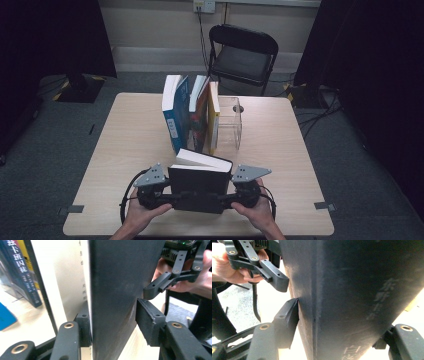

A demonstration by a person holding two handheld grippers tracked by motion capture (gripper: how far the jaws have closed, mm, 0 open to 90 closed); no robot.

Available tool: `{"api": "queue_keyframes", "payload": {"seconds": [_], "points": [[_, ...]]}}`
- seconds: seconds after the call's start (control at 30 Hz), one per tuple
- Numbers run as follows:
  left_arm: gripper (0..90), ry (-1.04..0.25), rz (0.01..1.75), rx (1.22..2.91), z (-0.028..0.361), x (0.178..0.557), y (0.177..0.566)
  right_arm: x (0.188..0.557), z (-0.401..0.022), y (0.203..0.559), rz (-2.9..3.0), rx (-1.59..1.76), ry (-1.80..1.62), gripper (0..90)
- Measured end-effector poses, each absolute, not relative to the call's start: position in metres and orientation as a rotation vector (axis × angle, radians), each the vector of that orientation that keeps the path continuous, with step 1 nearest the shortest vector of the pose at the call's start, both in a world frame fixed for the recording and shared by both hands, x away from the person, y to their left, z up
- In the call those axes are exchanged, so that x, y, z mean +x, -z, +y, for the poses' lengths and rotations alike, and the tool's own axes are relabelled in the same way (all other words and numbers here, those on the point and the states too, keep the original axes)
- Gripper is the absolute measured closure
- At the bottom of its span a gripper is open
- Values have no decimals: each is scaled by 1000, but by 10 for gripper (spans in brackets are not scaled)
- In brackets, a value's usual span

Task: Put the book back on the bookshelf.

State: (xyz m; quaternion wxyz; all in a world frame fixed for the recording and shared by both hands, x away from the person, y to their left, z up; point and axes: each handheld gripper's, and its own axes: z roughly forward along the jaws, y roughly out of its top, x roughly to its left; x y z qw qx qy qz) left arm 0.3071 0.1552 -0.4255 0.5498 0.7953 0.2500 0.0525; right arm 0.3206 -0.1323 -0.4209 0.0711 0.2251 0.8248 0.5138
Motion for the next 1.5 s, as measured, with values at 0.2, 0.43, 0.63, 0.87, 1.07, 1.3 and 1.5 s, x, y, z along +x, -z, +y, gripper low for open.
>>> {"api": "queue_keyframes", "payload": {"seconds": [0.2, 0.43, 0.63, 0.87, 1.07, 1.3, 1.5], "points": [[478, -92, 607, 1864, 162, 310, 426, 321, -134, 420, 2485, 669, -1547, 377], [487, -138, 641, 1842, 169, 310, 428, 323, -136, 421, 2477, 672, -1559, 416], [476, -131, 671, 1820, 171, 309, 429, 323, -139, 418, 2492, 656, -1583, 452], [464, -151, 735, 1781, 182, 312, 427, 321, -142, 416, 2486, 654, -1582, 490], [427, -183, 782, 1816, 175, 322, 435, 322, -144, 415, 2480, 662, -1582, 507], [376, -227, 794, 1885, 163, 330, 442, 322, -149, 409, 2470, 634, -1495, 513], [376, -211, 801, 1890, 155, 338, 445, 318, -159, 406, 2437, 631, -1441, 525]]}}
